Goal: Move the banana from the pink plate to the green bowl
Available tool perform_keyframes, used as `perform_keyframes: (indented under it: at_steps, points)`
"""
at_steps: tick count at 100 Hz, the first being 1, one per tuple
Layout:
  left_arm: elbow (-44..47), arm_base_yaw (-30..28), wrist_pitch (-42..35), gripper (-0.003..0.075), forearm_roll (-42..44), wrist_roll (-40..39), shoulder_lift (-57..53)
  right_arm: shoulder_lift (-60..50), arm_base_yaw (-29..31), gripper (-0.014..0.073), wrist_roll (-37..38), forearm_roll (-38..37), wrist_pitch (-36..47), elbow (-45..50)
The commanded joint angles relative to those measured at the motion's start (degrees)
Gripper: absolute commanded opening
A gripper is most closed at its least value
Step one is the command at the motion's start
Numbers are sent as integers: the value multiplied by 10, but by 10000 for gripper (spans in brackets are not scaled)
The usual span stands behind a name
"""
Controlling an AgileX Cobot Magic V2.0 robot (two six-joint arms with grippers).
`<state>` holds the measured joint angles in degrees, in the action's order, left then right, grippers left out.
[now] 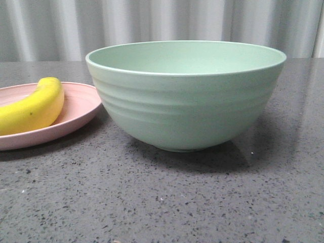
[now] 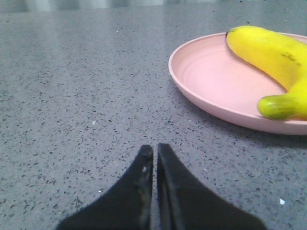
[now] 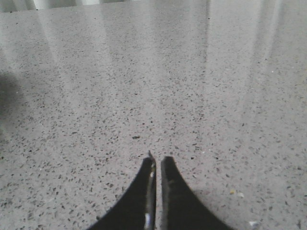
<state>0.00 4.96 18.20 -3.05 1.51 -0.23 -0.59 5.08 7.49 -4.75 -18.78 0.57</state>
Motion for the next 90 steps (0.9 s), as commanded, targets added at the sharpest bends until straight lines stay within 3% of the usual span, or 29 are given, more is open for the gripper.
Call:
perform_keyframes:
  at_steps: [1,90]
  points:
    - [6,0,-38,-20,-2,-3,-16,-13,3,-71,-3,-7,10,12]
    - [6,0,-38,-20,31,6,-16,-13,3,-71,-3,-7,10,12]
